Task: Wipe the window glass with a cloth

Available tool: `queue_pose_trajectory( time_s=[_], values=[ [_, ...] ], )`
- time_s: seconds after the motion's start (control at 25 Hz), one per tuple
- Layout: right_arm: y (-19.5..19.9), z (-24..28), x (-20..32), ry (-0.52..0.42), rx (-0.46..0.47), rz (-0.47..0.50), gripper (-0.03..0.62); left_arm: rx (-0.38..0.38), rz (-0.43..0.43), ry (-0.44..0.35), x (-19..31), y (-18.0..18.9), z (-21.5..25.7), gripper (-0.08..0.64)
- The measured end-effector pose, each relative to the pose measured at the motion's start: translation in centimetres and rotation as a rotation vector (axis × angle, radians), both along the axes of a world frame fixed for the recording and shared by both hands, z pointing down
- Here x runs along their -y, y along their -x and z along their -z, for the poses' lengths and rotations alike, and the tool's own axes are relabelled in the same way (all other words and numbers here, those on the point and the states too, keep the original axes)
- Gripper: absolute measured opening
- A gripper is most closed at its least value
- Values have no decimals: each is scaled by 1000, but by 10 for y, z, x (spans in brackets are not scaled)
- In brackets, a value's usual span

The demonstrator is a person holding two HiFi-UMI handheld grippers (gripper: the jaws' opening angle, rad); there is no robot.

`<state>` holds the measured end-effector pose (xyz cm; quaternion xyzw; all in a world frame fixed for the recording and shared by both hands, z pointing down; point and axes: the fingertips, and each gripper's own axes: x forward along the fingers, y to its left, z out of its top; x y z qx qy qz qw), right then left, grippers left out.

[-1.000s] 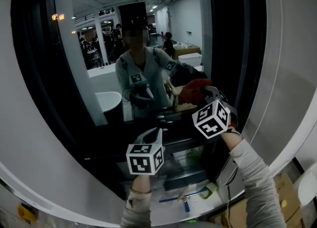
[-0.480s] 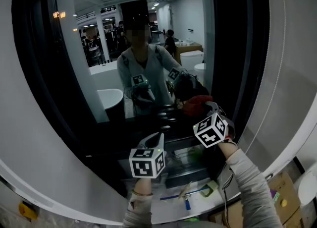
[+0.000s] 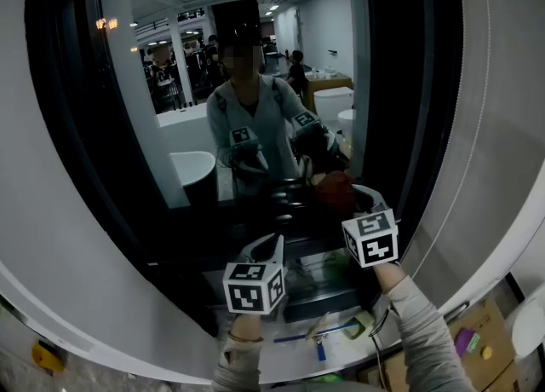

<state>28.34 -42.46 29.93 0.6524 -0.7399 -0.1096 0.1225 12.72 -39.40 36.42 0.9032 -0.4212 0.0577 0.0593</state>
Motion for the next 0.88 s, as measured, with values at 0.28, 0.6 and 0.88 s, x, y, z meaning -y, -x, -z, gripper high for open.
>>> queue_pose_trajectory(
  time_s=[0.28,0.6,0.88],
  values=[
    [29,-31,-65,-6,195,144,43,-59,69,17,-39,7,-17,3],
    [56,-76,-125,77,303,257,43,-55,132,64,-89,12,-47,3],
    [72,-101,-155,106,323,307,43,-33,164,47,-115,18,-59,3]
  ],
)
